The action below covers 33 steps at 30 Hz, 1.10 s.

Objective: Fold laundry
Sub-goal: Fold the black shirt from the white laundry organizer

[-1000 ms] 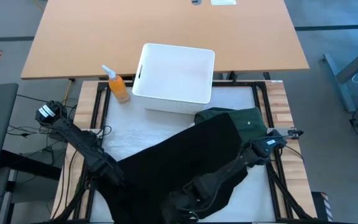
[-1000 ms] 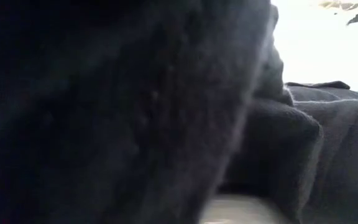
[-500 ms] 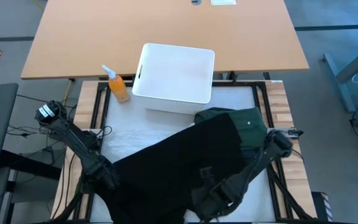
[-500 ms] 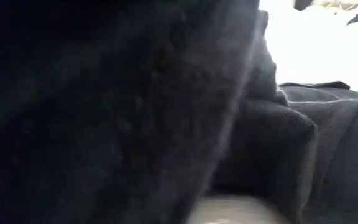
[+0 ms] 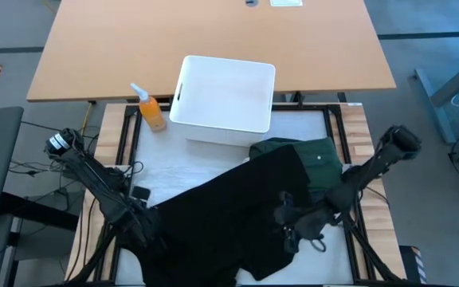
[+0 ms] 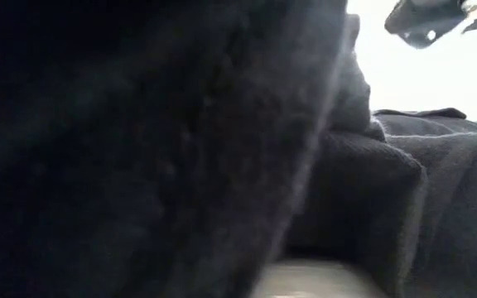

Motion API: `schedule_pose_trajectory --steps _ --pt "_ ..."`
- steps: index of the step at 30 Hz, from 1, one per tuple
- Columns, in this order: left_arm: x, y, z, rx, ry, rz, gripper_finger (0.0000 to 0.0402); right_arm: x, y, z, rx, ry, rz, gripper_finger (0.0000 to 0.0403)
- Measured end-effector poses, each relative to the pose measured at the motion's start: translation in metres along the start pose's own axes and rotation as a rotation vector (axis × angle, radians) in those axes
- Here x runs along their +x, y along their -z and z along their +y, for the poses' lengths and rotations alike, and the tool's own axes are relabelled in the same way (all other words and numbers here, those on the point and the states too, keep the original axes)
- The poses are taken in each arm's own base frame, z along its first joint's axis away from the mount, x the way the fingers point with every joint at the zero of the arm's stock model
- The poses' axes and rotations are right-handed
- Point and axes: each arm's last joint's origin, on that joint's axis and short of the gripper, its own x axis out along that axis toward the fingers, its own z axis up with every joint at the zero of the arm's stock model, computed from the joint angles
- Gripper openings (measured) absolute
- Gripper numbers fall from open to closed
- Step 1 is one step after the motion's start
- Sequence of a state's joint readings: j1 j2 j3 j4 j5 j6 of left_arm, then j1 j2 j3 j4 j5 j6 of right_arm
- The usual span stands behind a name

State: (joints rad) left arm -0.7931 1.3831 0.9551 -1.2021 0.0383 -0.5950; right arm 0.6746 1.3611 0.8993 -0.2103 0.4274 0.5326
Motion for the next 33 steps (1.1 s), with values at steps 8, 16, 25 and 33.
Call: schedule_pose_trajectory --steps 8,16,25,33 --pt "0.018 -0.006 -0.007 0.031 -0.035 0.007 0.0144 0.006 0.02 -0.017 -0.091 0.005 -0.011 0.0152" --pt "0.039 -0.005 -0.031 0.1 0.002 0.096 0.0144 0.006 0.019 -0.016 -0.181 -0.054 0.002 0.0152" --pt "0.024 -0.006 -0.029 0.022 -0.06 0.183 0.0144 0.001 0.008 -0.036 -0.223 -0.028 0.016 0.0152" --pt "0.02 -0.004 -0.044 0.076 -0.028 0.115 0.0144 0.0 -0.002 -0.05 -0.186 -0.046 0.006 0.0152"
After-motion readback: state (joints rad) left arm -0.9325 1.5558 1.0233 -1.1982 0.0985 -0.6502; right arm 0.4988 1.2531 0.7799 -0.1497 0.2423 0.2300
